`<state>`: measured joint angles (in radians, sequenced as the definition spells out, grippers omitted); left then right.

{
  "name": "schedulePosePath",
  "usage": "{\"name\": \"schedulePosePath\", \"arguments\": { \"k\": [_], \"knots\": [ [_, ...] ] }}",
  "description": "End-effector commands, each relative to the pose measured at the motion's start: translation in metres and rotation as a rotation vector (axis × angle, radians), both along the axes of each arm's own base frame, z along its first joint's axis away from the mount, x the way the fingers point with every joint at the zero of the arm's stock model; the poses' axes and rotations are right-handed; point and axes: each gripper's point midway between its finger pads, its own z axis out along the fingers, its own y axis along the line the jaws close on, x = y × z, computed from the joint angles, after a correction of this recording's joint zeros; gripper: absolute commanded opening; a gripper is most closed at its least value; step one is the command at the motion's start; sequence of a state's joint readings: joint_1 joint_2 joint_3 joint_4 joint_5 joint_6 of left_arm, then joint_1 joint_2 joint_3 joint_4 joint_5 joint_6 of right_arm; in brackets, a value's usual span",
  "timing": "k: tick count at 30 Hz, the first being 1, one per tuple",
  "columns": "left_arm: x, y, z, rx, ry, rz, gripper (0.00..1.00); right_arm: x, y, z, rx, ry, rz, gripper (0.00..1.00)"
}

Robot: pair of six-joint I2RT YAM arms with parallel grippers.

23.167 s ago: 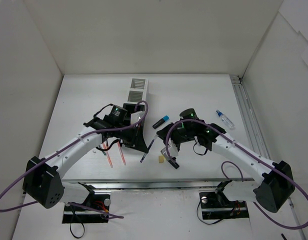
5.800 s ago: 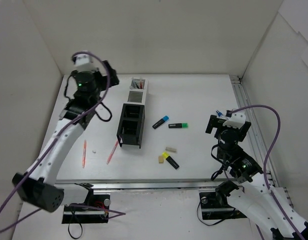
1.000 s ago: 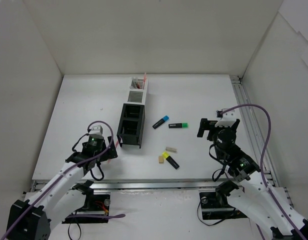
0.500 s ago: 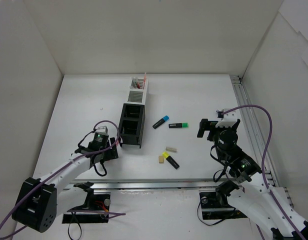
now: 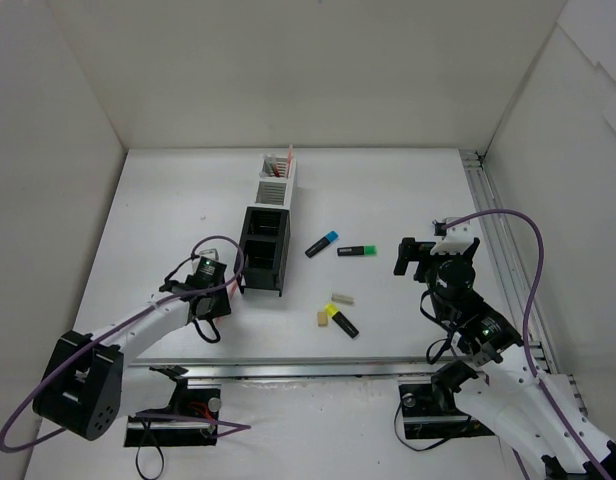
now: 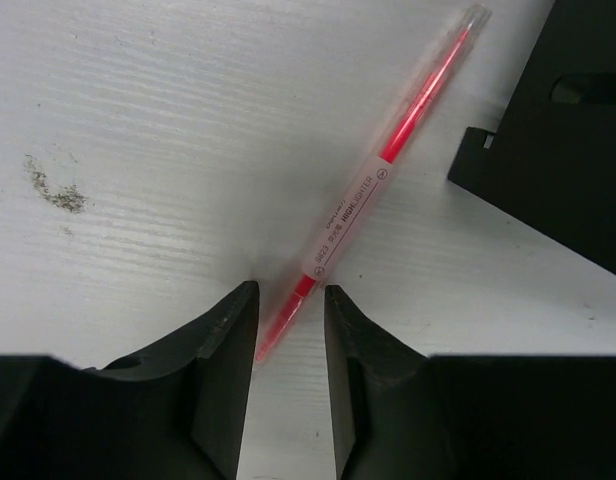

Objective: Sort the stationery into containers
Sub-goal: Pick up the pen from the center of the board.

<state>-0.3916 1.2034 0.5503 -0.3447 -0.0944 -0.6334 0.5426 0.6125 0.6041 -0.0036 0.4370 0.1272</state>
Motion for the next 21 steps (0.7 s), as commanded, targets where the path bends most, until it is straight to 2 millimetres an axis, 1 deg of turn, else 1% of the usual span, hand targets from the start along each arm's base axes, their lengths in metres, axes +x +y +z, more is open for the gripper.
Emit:
{"name": "schedulePosePath", "arguments": {
  "k": [1, 5, 7, 9, 10, 11, 13, 16, 18, 20, 21],
  "knots": [
    [0.006, -0.001, 0.012, 0.019, -0.012, 0.036, 0.28, 0.007, 0.000, 0.016, 0.029, -0.065, -0.020, 0.98],
    [0.003, -0.013, 0.013, 0.024, -0.007, 0.002, 0.26, 0.007, -0.002, 0.015, 0.024, -0.063, -0.029, 0.98],
    [0.000, -0.012, 0.011, 0.043, 0.007, 0.010, 0.24, 0.007, -0.002, 0.014, 0.025, -0.062, -0.029, 0.98],
    [0.000, -0.010, 0.011, 0.053, 0.011, 0.025, 0.20, 0.007, -0.002, 0.014, 0.027, -0.064, -0.026, 0.98],
    [0.000, -0.012, 0.011, 0.055, 0.009, 0.024, 0.17, 0.006, 0.000, 0.015, 0.028, -0.067, -0.015, 0.98],
    [0.001, -0.011, 0.012, 0.056, 0.009, 0.037, 0.07, 0.006, 0.000, 0.015, 0.029, -0.066, -0.010, 0.98],
    [-0.001, -0.010, 0.010, 0.070, 0.023, 0.056, 0.01, 0.006, 0.002, 0.015, 0.029, -0.065, -0.006, 0.98],
    [-0.004, -0.006, 0.009, 0.100, 0.035, 0.074, 0.00, 0.006, 0.001, 0.014, 0.027, -0.064, -0.009, 0.98],
    [-0.006, -0.006, 0.011, 0.101, 0.035, 0.080, 0.00, 0.006, 0.002, 0.014, 0.029, -0.063, -0.003, 0.98],
    [-0.005, -0.002, 0.017, 0.112, 0.017, 0.105, 0.00, 0.006, 0.003, 0.014, 0.026, -0.063, 0.002, 0.98],
    [-0.003, -0.001, 0.026, 0.106, -0.014, 0.114, 0.00, 0.006, 0.002, 0.014, 0.028, -0.063, 0.000, 0.98]
  ]
}}
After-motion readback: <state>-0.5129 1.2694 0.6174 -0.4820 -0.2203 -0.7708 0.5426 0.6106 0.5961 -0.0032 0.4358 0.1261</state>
